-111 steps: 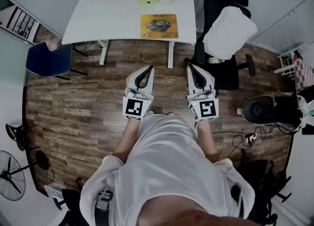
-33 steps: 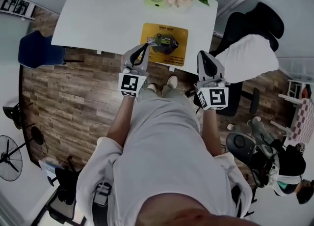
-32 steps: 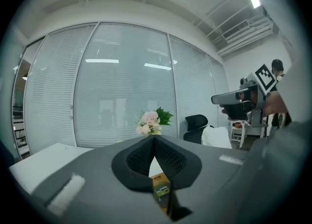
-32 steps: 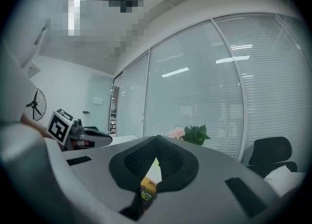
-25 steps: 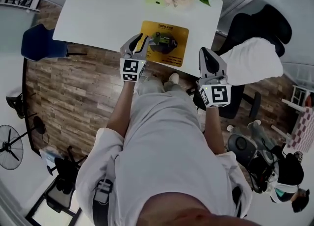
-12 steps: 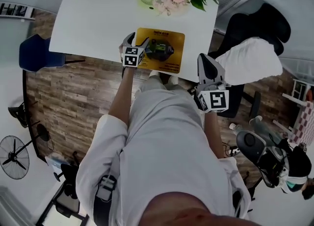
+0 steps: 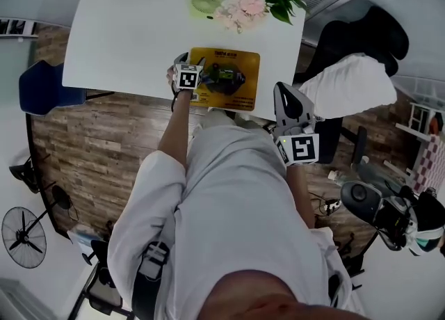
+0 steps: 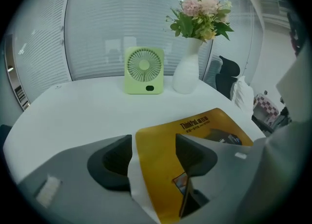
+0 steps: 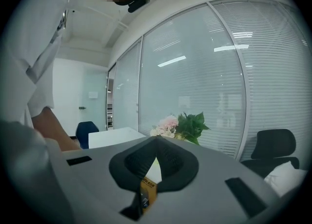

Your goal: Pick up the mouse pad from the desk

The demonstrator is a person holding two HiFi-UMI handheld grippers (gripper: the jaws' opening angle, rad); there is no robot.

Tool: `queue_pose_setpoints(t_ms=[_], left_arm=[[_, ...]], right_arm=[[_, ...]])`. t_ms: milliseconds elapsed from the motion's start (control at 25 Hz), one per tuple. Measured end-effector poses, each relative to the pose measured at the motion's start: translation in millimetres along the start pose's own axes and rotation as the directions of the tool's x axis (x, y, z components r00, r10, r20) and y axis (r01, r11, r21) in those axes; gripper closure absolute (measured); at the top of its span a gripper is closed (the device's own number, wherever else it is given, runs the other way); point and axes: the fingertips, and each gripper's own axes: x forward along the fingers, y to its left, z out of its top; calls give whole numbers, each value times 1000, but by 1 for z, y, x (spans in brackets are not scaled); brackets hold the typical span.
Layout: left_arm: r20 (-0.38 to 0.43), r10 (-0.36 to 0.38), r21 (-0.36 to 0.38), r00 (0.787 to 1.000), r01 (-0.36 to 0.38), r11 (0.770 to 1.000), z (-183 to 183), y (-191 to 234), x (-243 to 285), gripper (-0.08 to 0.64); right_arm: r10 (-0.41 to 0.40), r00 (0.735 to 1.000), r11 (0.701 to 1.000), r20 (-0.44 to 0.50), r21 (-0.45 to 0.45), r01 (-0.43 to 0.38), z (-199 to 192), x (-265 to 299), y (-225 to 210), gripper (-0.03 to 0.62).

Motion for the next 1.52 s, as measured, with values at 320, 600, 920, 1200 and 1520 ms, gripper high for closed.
queue_pose_setpoints(t_ms=[320,600,920,1200,1520], left_arm=[[-15,-21,-12,1000,21,1000,-18,4,11,318],[46,-3,-75,999,7,997,-18,5,5,391],[1,-51,-100,999,51,994,-22,-1,3,532],[-3,-88,-87,996,88,992,-15,-4,-3,540],[126,-121,-90,985,133,987,12,-17,-39,540]], right_arm=[[-40,999,999,-17,1,40,2,5,-6,594],[-47,999,999,-25,1,47,6,9,1,594],[-47,999,999,-18,2,47,8,11,8,593],[-58,998,998,-7,0,58,11,10,5,594],[-43,999,999,9,4,43,10,10,9,593]])
